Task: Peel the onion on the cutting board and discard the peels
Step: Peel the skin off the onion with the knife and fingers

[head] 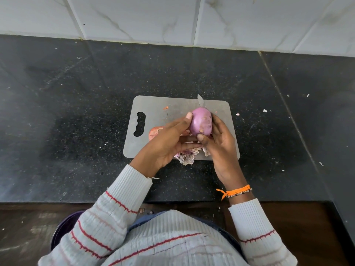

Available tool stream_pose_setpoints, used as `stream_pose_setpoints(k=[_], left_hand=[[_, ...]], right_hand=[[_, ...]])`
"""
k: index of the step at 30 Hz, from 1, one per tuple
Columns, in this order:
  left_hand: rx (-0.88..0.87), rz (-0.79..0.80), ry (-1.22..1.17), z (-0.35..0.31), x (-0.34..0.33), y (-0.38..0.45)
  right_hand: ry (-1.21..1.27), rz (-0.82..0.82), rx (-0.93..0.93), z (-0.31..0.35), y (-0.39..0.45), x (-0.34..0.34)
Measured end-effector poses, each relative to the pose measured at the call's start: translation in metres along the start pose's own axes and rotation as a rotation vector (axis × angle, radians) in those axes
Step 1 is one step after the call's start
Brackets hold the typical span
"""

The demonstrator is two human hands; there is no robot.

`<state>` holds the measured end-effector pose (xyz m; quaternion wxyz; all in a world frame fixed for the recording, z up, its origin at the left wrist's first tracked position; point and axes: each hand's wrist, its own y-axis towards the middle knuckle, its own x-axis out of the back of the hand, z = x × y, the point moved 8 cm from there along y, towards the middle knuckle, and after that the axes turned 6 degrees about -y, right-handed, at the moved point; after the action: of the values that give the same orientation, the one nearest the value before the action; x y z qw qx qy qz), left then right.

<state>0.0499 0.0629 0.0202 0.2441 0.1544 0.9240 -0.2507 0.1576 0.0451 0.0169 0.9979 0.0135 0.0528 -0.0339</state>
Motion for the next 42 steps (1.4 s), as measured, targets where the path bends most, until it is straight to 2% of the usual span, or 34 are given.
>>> stream_pose_setpoints(k=[4, 10, 13, 22, 29, 35, 38, 42], left_hand=[[-0.037, 0.06, -0.13, -0.001, -0.005, 0.0], [-0.032, 0.086, -0.198, 0.008, -0.008, 0.001], [-0.042, 0.061, -0.188, 0.007, -0.005, 0.001], [-0.044, 0.038, -0.13, 0.006, -0.002, -0.004], [-0.055, 0.032, -0.153, 0.005, -0.001, -0.004], [-0.043, 0.051, -0.186, 0.003, 0.002, -0.007], [-0.052, 0.057, -0.156, 0.004, 0.002, -0.008], [-0.064, 0.047, -0.104, 0.004, 0.003, -0.009]], right_hand=[[-0.053, -0.013, 0.069, 0.009, -0.001, -0.005], [-0.084, -0.279, 0.111, 0.016, -0.002, 0.0], [-0.032, -0.318, 0.081, 0.013, 0.001, 0.001], [0.086, -0.323, 0.017, 0.001, 0.005, 0.006], [0.05, -0.218, -0.031, 0.002, 0.004, 0.0], [0.242, -0.096, -0.06, 0.002, 0.005, -0.003], [0.256, -0.169, -0.122, -0.001, 0.005, -0.003], [0.151, -0.264, -0.124, -0.003, 0.005, -0.002]])
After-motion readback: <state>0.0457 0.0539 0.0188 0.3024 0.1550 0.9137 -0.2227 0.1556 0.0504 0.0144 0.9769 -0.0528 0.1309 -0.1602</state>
